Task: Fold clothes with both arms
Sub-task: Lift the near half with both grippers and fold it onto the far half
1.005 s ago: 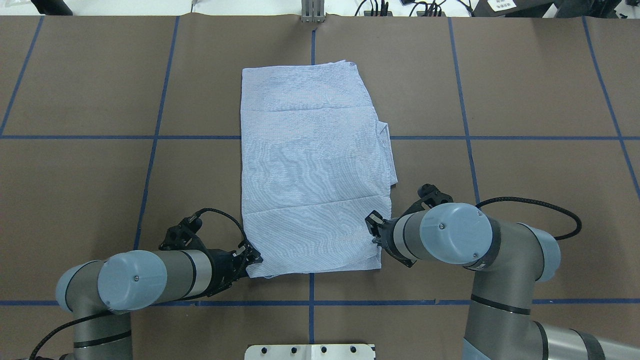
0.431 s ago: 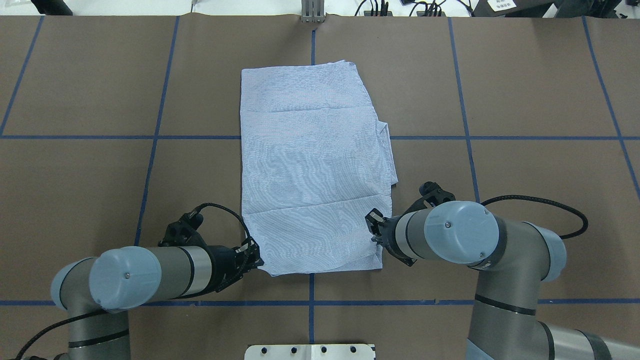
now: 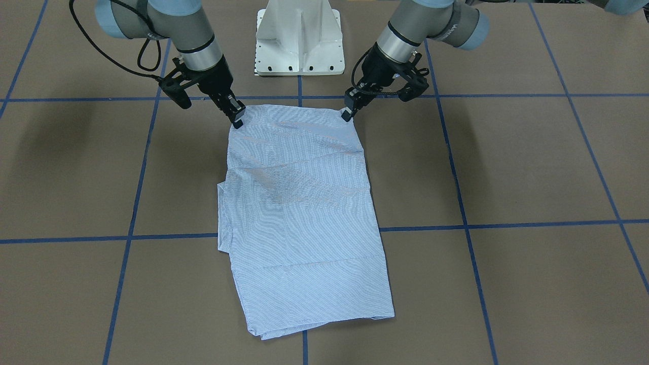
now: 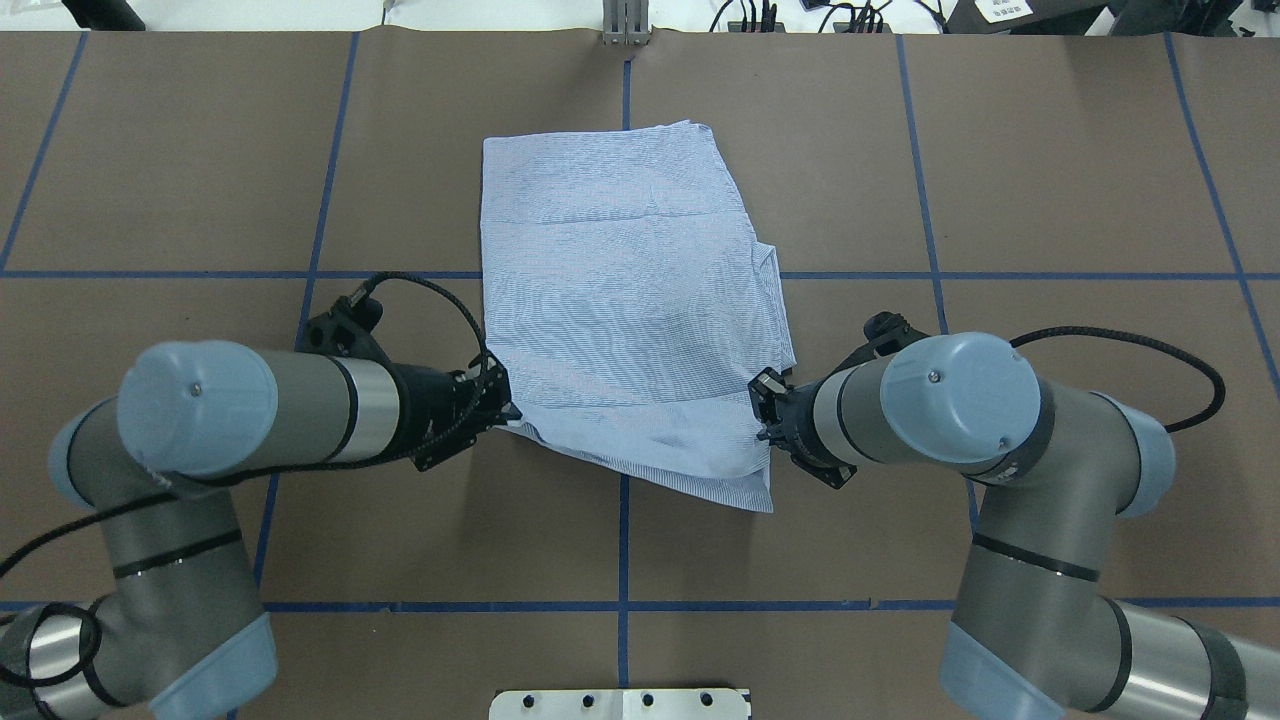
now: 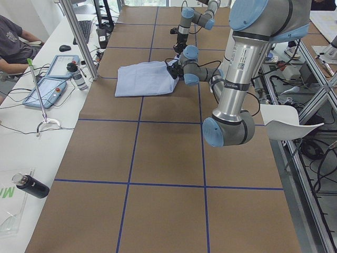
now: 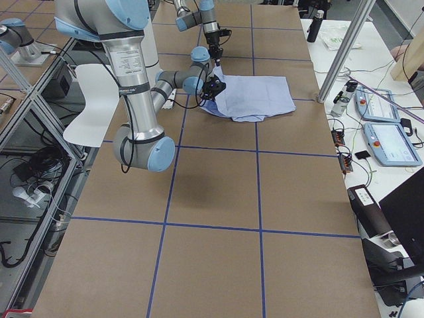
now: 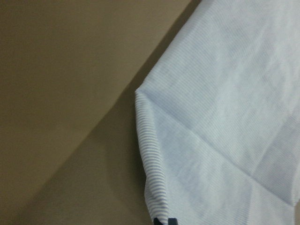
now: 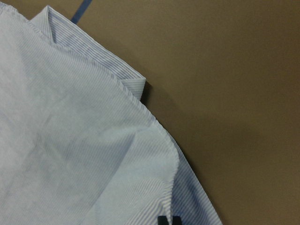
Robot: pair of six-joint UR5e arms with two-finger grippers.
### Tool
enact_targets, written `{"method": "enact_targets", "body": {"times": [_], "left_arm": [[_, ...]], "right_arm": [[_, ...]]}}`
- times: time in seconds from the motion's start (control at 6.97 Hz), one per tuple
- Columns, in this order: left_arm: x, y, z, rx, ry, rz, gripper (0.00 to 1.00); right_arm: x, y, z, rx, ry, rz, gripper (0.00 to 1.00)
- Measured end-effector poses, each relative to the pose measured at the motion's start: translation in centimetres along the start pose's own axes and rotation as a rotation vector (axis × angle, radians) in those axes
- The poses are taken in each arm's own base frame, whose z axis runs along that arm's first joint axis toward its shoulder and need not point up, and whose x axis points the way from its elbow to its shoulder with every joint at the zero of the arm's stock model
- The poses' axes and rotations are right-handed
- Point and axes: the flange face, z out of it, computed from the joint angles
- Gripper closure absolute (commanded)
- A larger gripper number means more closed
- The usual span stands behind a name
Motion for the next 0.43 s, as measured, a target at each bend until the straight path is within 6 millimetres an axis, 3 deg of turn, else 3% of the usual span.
{"method": "enact_targets", "body": {"times": [0.14, 0.43], "left_arm": [[2.7, -3.3, -0.3, 0.032, 0.008, 0.004, 1.00], [7.2, -9.6, 0.6, 0.089, 0.000, 0.012, 1.00]], "right_arm": [[-2.6, -2.0, -1.1, 0.007, 0.000, 0.007, 1.00], [-9.7, -5.5, -2.0, 0.036, 0.025, 0.000, 1.00]]}}
